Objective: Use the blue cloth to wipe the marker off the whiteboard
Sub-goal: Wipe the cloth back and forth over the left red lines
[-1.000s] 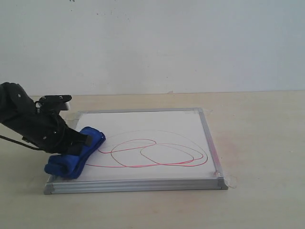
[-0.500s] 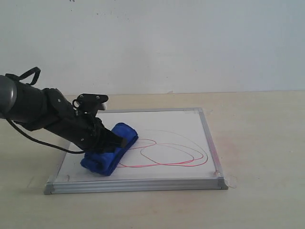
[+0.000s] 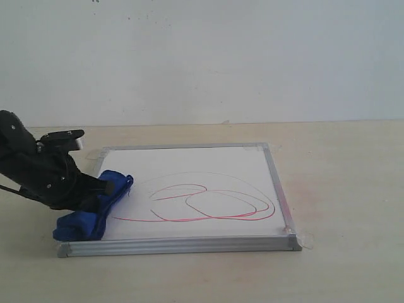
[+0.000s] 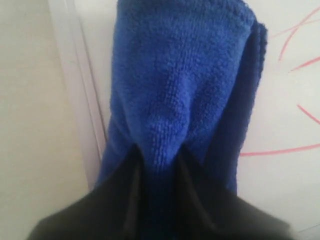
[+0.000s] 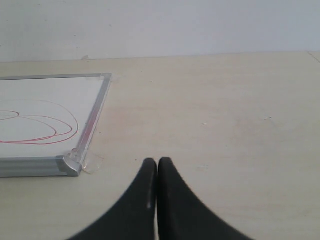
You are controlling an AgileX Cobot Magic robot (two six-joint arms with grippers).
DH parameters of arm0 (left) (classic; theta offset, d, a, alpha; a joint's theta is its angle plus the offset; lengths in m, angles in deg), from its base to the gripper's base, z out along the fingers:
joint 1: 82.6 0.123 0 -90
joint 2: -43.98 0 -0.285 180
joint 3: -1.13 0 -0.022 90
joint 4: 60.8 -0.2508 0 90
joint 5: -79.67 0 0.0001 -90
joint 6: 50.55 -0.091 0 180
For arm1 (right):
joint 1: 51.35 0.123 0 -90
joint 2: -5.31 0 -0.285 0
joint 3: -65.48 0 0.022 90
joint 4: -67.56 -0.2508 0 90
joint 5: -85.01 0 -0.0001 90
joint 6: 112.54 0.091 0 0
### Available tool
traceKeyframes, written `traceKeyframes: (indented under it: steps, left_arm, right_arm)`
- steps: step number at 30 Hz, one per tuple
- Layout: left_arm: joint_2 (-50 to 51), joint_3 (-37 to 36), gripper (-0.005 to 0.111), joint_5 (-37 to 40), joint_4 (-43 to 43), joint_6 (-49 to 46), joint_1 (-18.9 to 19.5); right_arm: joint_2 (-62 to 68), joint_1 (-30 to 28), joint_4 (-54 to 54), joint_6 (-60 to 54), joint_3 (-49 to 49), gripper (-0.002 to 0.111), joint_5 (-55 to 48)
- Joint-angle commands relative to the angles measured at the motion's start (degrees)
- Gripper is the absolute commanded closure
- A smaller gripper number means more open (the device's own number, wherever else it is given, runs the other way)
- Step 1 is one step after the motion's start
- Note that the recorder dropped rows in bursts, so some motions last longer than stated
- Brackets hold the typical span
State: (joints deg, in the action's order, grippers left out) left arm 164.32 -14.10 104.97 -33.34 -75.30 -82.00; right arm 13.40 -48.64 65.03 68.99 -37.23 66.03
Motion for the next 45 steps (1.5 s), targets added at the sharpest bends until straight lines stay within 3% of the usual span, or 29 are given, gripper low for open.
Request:
traceKeyframes:
  steps: [1, 11, 17, 21, 29, 33, 39, 45]
  left_arm:
    - [1.6, -1.9, 0.102, -0.7, 1.2, 0.8, -3.0]
    - [1.9, -1.2, 0.102, -7.3, 10.2, -3.3, -16.2]
    - [1.9, -0.6, 0.102, -11.5, 9.7, -3.6, -19.1]
    - [1.9, -0.6, 0.102, -11.2, 7.0, -3.5, -16.6]
    - [0.3, -0.6, 0.102, -7.6, 6.1, -3.3, -4.1]
    - [-1.7, -0.6, 0.102, -6.6, 6.1, -3.1, -0.1]
    - [-1.5, -0.6, 0.102, -7.1, 8.3, -3.1, 0.7]
    - [0.9, 0.0, 0.102, -10.0, 12.6, -3.1, -1.9]
  right_arm:
    - [-0.3, -0.4, 0.1, -0.2, -0.1, 0.108, 0.5]
    - [-0.3, -0.4, 0.1, -0.2, -0.1, 0.108, 0.5]
    - [-0.3, -0.4, 0.1, -0.2, -0.1, 0.108, 0.5]
    - [-0.3, -0.4, 0.1, -0.2, -0.1, 0.108, 0.5]
    - [-0.3, -0.4, 0.1, -0.2, -0.1, 0.108, 0.5]
    - [-0.3, -0.4, 0.1, -0.2, -0.1, 0.108, 0.5]
    - [-0.3, -0.4, 0.1, -0.2, -0.1, 0.108, 0.5]
    - [-0.3, -0.4, 0.1, -0.2, -0.1, 0.108, 0.5]
